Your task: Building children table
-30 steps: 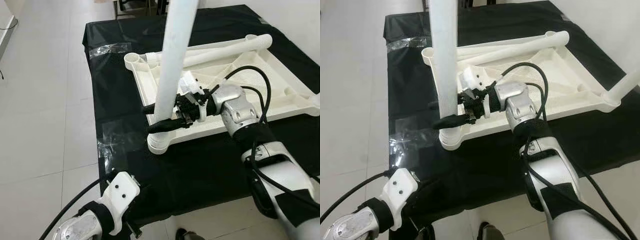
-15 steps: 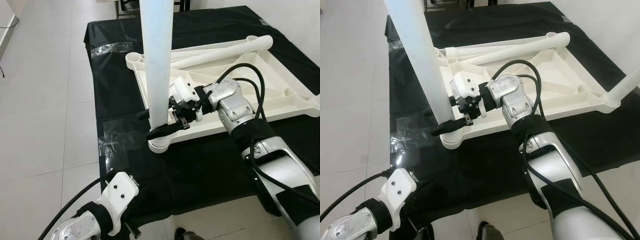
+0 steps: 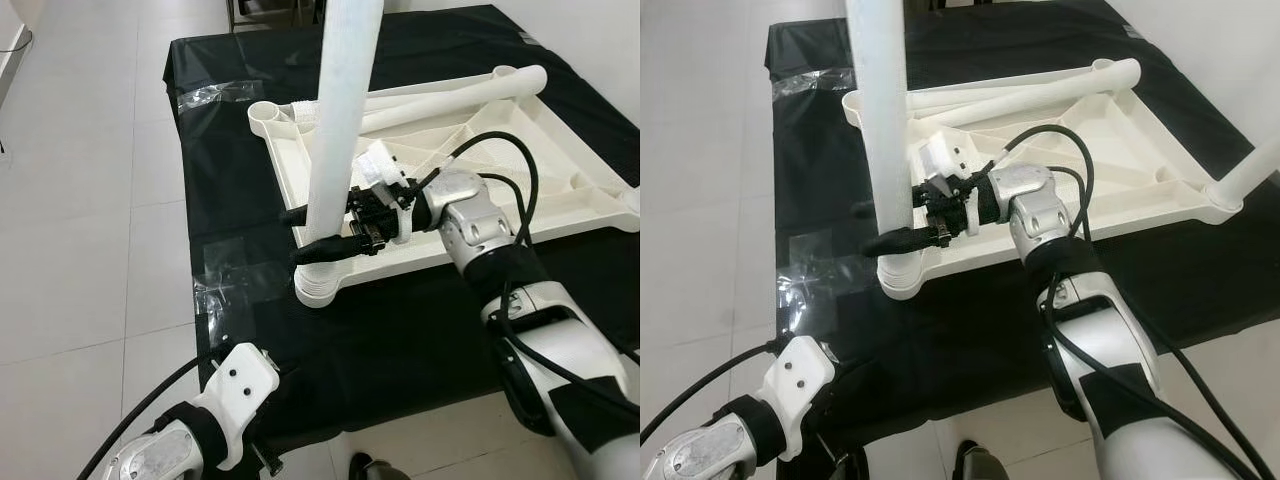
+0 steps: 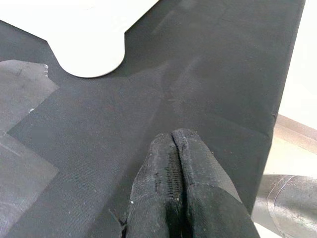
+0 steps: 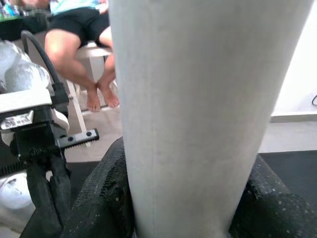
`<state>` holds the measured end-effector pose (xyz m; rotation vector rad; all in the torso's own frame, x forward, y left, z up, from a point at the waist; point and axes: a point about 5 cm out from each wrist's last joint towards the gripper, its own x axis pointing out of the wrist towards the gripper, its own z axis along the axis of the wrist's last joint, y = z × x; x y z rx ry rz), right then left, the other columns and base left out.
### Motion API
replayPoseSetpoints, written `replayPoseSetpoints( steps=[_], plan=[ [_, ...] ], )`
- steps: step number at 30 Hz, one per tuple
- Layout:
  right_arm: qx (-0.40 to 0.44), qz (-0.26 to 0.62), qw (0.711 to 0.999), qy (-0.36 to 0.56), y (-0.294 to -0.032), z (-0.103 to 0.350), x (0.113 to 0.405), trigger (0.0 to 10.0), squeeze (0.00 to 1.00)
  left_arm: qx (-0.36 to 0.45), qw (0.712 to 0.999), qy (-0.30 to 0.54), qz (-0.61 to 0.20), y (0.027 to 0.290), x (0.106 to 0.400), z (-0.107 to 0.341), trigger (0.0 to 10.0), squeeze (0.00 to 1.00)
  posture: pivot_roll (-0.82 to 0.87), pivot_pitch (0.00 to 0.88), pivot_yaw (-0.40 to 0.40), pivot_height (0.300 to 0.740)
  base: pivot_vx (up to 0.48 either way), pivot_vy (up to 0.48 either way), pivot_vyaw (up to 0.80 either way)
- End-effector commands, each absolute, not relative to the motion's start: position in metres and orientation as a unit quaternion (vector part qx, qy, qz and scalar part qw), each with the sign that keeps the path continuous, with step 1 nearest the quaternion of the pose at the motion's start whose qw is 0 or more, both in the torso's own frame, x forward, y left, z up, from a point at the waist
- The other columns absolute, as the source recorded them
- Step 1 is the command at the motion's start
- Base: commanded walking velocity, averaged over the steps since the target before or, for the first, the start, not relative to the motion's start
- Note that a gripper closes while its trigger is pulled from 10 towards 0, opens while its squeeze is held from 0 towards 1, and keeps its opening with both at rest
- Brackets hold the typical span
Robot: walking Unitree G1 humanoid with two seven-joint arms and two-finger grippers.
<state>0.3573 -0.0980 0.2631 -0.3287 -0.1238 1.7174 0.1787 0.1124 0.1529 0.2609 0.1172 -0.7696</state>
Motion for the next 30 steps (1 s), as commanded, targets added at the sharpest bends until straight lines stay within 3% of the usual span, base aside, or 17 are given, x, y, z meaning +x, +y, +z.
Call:
replayPoseSetpoints(
  steps=[1, 10, 30],
  plan=[
    [-0.125, 0.735, 0.666, 0.005, -0.11, 0.23, 0.358, 10.0, 0.0, 0.121, 0.915, 0.072, -0.379, 0.111, 0.175, 0.147, 10.0, 0.0, 0.13, 0.284, -0.048, 0.74, 0.0, 0.0, 0.0],
    [-0.116, 0.727, 0.677, -0.001, -0.109, 0.217, 0.353, 10.0, 0.0, 0.122, 0.914, 0.072, -0.379, 0.111, 0.175, 0.147, 10.0, 0.0, 0.14, 0.279, -0.046, 0.74, 0.0, 0.0, 0.0],
    [-0.182, 0.696, 0.693, 0.043, -0.104, 0.194, 0.338, 10.0, 0.0, 0.119, 0.914, 0.072, -0.38, 0.111, 0.176, 0.147, 10.0, 0.0, 0.12, 0.288, -0.043, 0.74, 0.0, 0.0, 0.0]
  ],
)
